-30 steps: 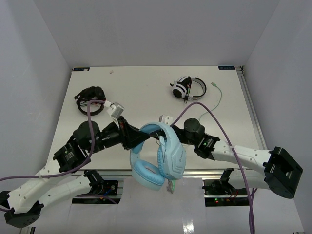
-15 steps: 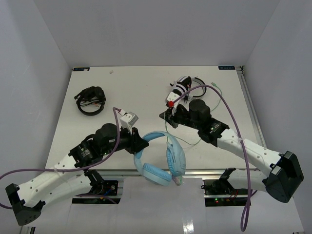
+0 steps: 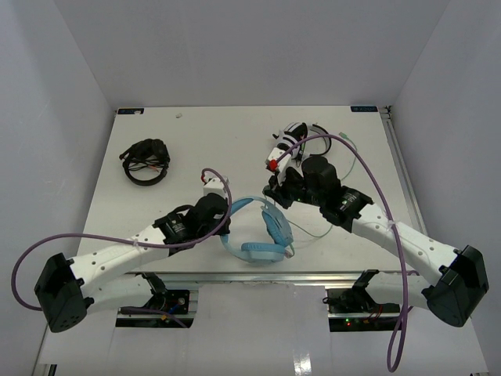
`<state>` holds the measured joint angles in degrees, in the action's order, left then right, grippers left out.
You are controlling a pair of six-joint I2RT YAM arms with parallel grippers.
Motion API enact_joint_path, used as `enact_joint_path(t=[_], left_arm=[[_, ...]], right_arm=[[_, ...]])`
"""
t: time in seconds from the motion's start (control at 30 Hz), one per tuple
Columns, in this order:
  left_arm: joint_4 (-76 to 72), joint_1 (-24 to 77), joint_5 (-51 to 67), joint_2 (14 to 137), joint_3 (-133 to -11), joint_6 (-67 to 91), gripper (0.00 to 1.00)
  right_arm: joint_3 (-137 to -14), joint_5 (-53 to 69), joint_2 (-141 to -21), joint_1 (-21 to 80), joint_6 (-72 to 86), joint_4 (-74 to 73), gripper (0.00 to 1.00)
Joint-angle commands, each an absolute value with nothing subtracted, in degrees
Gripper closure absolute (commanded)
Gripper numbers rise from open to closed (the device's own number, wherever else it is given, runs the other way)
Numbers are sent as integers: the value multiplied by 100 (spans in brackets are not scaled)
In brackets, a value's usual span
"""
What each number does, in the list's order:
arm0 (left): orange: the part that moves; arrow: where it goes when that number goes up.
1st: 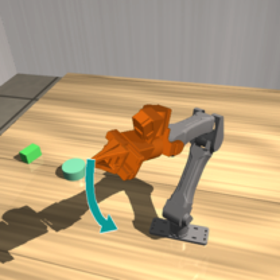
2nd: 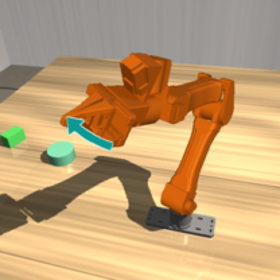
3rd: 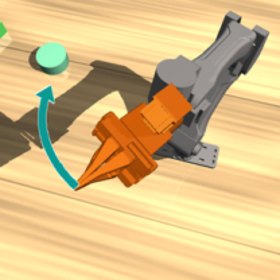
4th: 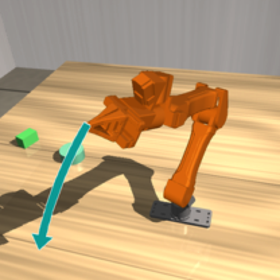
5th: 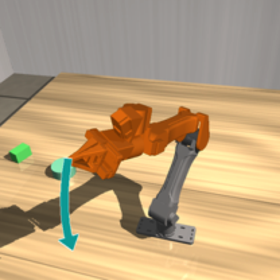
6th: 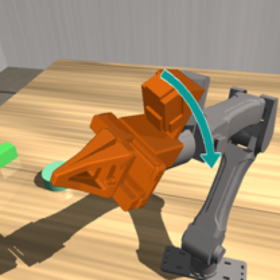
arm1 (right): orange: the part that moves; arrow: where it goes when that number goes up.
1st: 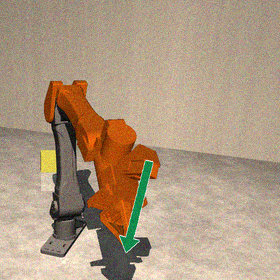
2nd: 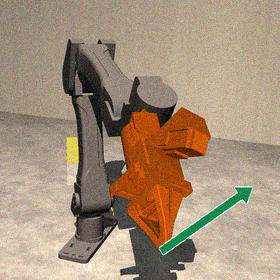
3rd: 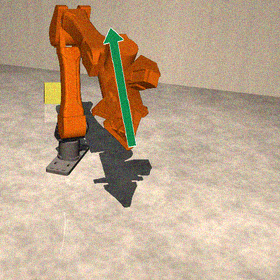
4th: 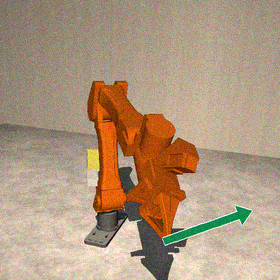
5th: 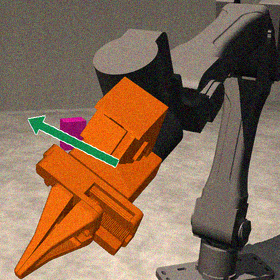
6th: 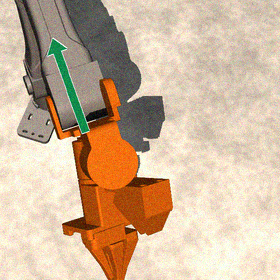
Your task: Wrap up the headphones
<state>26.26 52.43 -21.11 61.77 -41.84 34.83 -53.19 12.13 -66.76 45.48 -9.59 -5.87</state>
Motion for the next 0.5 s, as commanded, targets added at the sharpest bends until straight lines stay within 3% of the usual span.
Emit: enact_joint_path(t=[0.0,0.47], left_arm=[[2666,5247,-2894,6390,-4488,3909,100],[3330,5247,-4024,6109,-4588,4501,100]], right_arm=[[-5530,1594,-6604,4590,-747,-432,92],[-5607,2589,-6737,4598,-689,-448,92]])
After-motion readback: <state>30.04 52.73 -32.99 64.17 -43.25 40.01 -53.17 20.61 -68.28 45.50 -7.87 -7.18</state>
